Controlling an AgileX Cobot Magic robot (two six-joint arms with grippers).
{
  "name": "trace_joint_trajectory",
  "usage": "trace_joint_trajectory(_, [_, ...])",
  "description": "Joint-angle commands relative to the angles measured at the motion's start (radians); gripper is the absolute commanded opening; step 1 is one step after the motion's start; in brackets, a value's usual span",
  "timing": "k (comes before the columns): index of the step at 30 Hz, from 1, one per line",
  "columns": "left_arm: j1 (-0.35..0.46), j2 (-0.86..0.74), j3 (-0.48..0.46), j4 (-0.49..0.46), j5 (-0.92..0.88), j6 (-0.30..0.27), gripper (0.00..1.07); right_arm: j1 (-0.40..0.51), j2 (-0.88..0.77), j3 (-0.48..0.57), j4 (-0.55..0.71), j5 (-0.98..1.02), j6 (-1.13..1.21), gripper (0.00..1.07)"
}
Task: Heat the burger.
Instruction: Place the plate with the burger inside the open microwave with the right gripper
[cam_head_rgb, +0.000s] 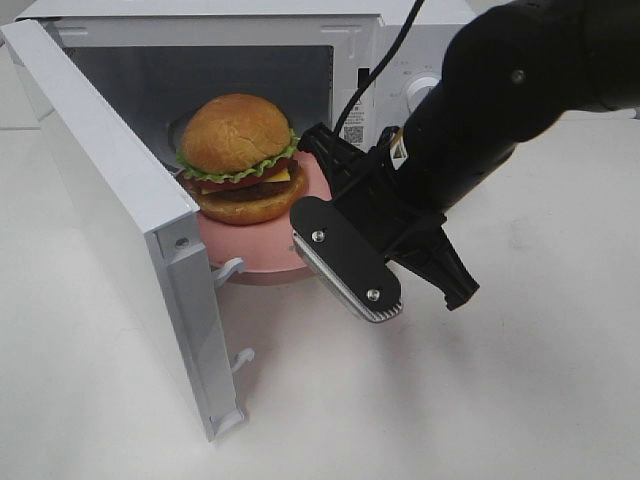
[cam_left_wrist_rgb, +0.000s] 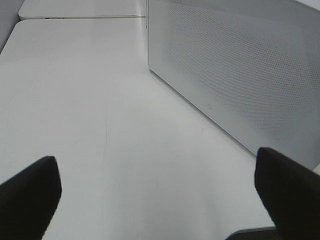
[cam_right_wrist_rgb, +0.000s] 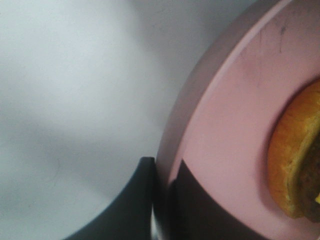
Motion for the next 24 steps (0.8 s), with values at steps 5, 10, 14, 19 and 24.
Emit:
trace_joint_trajectory(5, [-0.004,-0.021,0.000,0.003,-0.014,0.000,0.98,-0.015,0.060,-0.132,0.131,0.029,-0.142,0.00])
trace_joint_trajectory(10, [-0.004,-0.021,0.000,0.003,-0.014,0.000,0.98,-0.036,0.086,-0.191,0.152,0.034,-0.169,0.00])
trace_joint_trajectory(14, [-0.004,-0.021,0.000,0.003,-0.014,0.000,0.98,-0.036,0.131,-0.240,0.143,0.054,-0.155,0.00])
trace_joint_trajectory(19, [-0.004,-0.021,0.000,0.003,-0.014,0.000,0.98,-0.036,0.179,-0.294,0.140,0.055,-0.137,0.00])
trace_joint_trajectory(24, [-0.004,-0.021,0.000,0.003,-0.014,0.000,0.98,-0.036,0.226,-0.356,0.139,0.063,-0.127,0.00])
